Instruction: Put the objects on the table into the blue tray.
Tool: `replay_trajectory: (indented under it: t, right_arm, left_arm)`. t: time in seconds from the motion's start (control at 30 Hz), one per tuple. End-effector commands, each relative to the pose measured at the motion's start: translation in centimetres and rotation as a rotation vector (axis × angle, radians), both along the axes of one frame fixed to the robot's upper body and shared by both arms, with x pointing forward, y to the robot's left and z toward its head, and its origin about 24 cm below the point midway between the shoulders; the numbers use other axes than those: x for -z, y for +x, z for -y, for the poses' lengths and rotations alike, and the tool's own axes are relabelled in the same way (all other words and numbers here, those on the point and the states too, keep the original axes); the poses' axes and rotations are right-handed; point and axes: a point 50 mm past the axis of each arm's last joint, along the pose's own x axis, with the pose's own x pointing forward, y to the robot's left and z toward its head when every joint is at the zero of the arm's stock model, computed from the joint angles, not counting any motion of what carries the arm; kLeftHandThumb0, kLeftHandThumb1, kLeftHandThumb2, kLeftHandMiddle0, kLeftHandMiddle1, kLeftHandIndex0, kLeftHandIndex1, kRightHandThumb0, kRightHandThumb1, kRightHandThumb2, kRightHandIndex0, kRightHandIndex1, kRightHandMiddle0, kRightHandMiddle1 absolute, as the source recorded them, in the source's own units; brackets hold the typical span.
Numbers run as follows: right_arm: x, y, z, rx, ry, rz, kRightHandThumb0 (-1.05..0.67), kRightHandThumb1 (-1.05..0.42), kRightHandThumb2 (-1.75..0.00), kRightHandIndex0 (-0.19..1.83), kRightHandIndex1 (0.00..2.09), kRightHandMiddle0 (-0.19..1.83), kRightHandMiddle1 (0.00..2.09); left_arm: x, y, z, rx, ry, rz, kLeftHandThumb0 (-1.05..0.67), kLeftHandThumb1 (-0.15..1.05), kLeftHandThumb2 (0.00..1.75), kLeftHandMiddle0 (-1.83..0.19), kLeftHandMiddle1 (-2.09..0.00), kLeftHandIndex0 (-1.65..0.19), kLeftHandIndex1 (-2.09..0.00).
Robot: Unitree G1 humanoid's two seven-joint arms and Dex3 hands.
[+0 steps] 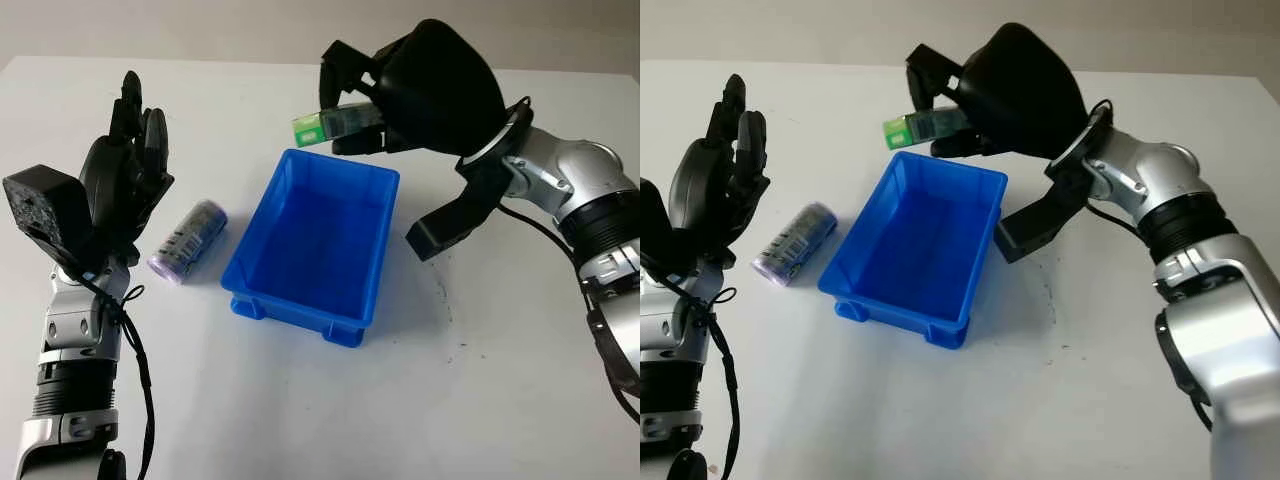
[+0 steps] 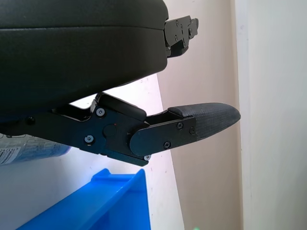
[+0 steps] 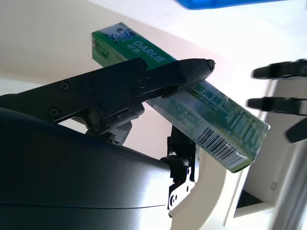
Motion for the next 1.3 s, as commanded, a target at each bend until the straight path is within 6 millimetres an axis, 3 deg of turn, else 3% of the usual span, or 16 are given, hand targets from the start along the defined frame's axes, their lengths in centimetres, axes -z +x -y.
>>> replay_trajectory:
  t: [0.0, 0.17, 0.23, 0.33, 0.43, 0.57, 0.6, 0.7, 0.73, 0.83, 0.93, 1.03, 1.17, 1.27]
  right_arm:
    - [-0.3, -0.1, -0.4, -0.028, -0.005, 0.012, -0.52, -1.05, -0.25, 1.14, 2.09, 0.95, 2.09]
    - [0.7, 0.0, -1.2, -0.030, -0.103, -0.067, -0.55, -1.05, -0.24, 1.16, 2.09, 0.97, 2.09]
    - [1.0, 0.0, -1.1, -0.018, -0.161, -0.109, -0.57, -1.05, -0.24, 1.08, 2.09, 0.89, 2.09]
    - [1.4, 0.0, -0.8, 0.004, -0.255, -0.137, -0.62, -1.05, -0.25, 0.89, 2.09, 0.66, 2.06]
    - [1.7, 0.0, -0.5, 0.052, -0.340, -0.189, -0.72, -1.05, -0.32, 0.64, 2.09, 0.46, 1.88]
    - [2.1, 0.0, -0.3, 0.087, -0.385, -0.255, -0.82, -1.05, -0.42, 0.41, 2.02, 0.29, 1.86]
    - [2.1, 0.0, -0.2, 0.100, -0.395, -0.275, -0.84, -1.05, -0.47, 0.36, 1.94, 0.25, 1.80]
    - [2.1, 0.0, 0.0, 0.121, -0.403, -0.336, -0.87, -1.05, -0.57, 0.37, 1.06, 0.27, 1.08]
    - [2.0, -0.1, 0.0, 0.125, -0.405, -0.351, -0.89, -1.05, -0.58, 0.39, 0.67, 0.28, 0.76]
    - [1.8, -0.2, 0.1, 0.145, -0.403, -0.401, -0.92, -1.05, -0.60, 0.27, 0.15, 0.16, 0.26]
    - [1.6, -0.3, 0.2, 0.153, -0.383, -0.446, -0.95, -1.05, -0.62, 0.02, 0.02, -0.06, 0.07]
    - [1.3, -0.5, 0.3, 0.145, -0.339, -0.454, -0.96, -1.05, -0.63, -0.14, 0.00, -0.17, 0.01]
    - [0.6, -0.5, 0.8, 0.114, -0.174, -0.490, -0.96, -1.05, -0.62, -0.19, 0.00, -0.19, 0.00]
    - [0.2, -0.3, 1.8, 0.081, 0.053, -0.593, -0.95, -1.05, -0.62, -0.19, 0.00, -0.19, 0.00]
  left_arm:
    - [-0.2, -0.2, 0.2, 0.006, 0.012, 0.009, -0.81, 1.05, 0.64, 0.19, -0.04, 0.19, -0.02]
    - [-0.1, -0.4, 0.2, 0.018, 0.013, 0.006, -0.80, 1.05, 0.65, 0.19, -0.01, 0.19, 0.00]
    - [0.0, -0.4, 0.2, 0.018, 0.011, 0.005, -0.79, 1.05, 0.65, 0.19, 0.00, 0.19, 0.00]
    - [0.0, -0.5, 0.2, 0.014, 0.010, 0.002, -0.79, 1.05, 0.65, 0.19, -0.01, 0.19, 0.00]
    - [0.0, -0.5, 0.2, 0.010, 0.008, 0.000, -0.79, 1.05, 0.65, 0.19, -0.02, 0.19, 0.00]
    - [0.1, -0.4, 0.2, 0.016, 0.002, -0.002, -0.79, 1.05, 0.65, 0.19, -0.01, 0.19, 0.00]
    - [0.1, -0.4, 0.2, 0.016, 0.005, -0.004, -0.79, 1.05, 0.65, 0.19, -0.01, 0.19, 0.00]
    - [0.1, -0.4, 0.3, 0.011, 0.014, -0.006, -0.80, 1.05, 0.65, 0.19, -0.01, 0.19, 0.00]
    - [0.2, -0.4, 0.3, 0.011, 0.015, -0.006, -0.79, 1.05, 0.65, 0.19, -0.01, 0.19, 0.00]
    - [0.2, -0.3, 0.3, 0.008, 0.017, -0.006, -0.80, 1.05, 0.65, 0.19, -0.02, 0.19, 0.00]
    - [0.2, -0.3, 0.3, 0.007, 0.020, -0.007, -0.80, 1.05, 0.66, 0.19, -0.01, 0.19, 0.00]
    - [0.2, -0.3, 0.3, 0.003, 0.018, -0.009, -0.80, 1.05, 0.65, 0.19, -0.01, 0.19, 0.00]
    - [0.2, -0.4, 0.4, 0.003, 0.015, -0.007, -0.79, 1.05, 0.65, 0.19, -0.02, 0.19, 0.00]
    - [0.3, -0.5, 0.4, 0.000, 0.020, -0.007, -0.79, 1.05, 0.65, 0.19, -0.03, 0.19, 0.00]
